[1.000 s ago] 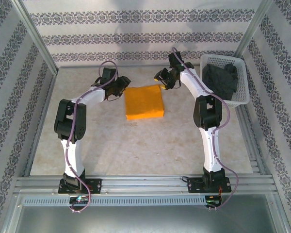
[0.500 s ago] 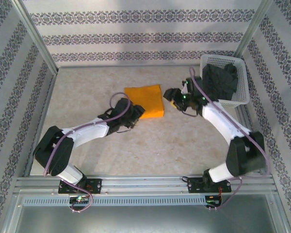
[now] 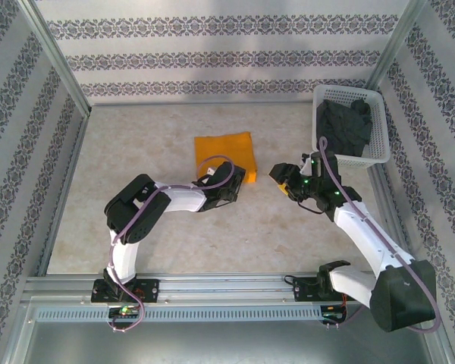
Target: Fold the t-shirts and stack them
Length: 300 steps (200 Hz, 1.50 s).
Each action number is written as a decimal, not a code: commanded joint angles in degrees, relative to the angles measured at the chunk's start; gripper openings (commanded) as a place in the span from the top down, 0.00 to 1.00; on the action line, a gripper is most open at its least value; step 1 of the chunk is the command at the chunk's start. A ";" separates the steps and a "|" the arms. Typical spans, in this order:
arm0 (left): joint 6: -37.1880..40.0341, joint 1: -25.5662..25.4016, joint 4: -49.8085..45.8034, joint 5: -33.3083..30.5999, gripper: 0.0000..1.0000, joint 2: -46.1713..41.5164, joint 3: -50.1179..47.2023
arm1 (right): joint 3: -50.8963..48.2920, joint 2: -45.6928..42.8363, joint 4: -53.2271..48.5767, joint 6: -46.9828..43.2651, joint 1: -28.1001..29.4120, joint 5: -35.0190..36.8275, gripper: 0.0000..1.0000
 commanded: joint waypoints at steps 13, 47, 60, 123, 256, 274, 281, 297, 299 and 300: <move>-3.31 1.35 5.76 -4.25 0.57 5.35 2.98 | -1.44 -3.20 -2.45 0.72 -0.26 -1.40 0.39; -1.71 4.97 8.31 -4.34 1.00 4.85 -0.59 | -1.93 -4.72 -3.42 1.43 -0.34 -1.16 0.41; 0.89 7.94 9.82 -2.97 1.00 3.08 -3.47 | -1.51 -4.65 -3.67 1.35 -0.30 -1.19 0.41; 31.05 37.39 11.08 29.02 1.00 -3.27 -10.00 | 2.93 -0.80 -5.14 -2.09 0.61 -2.40 0.42; 71.66 66.91 -24.71 45.89 1.00 13.13 21.48 | 11.89 12.82 2.87 -3.87 6.73 -6.78 0.43; 72.20 66.94 -24.26 45.15 1.00 12.91 20.84 | 12.00 13.41 4.91 -3.78 7.12 -7.86 0.43; 72.38 67.04 -24.24 45.16 1.00 12.77 20.56 | 12.09 13.62 5.68 -3.78 7.17 -8.23 0.43; 72.03 67.02 -22.89 43.84 0.80 10.49 18.46 | 11.99 13.72 9.06 -3.22 7.32 -8.92 0.42; 71.92 66.96 -22.53 43.65 0.77 9.99 17.89 | 11.97 13.68 9.44 -3.07 7.37 -8.86 0.42; 71.81 66.98 -22.35 43.53 0.76 9.70 17.62 | 11.96 13.66 9.69 -3.03 7.43 -8.90 0.42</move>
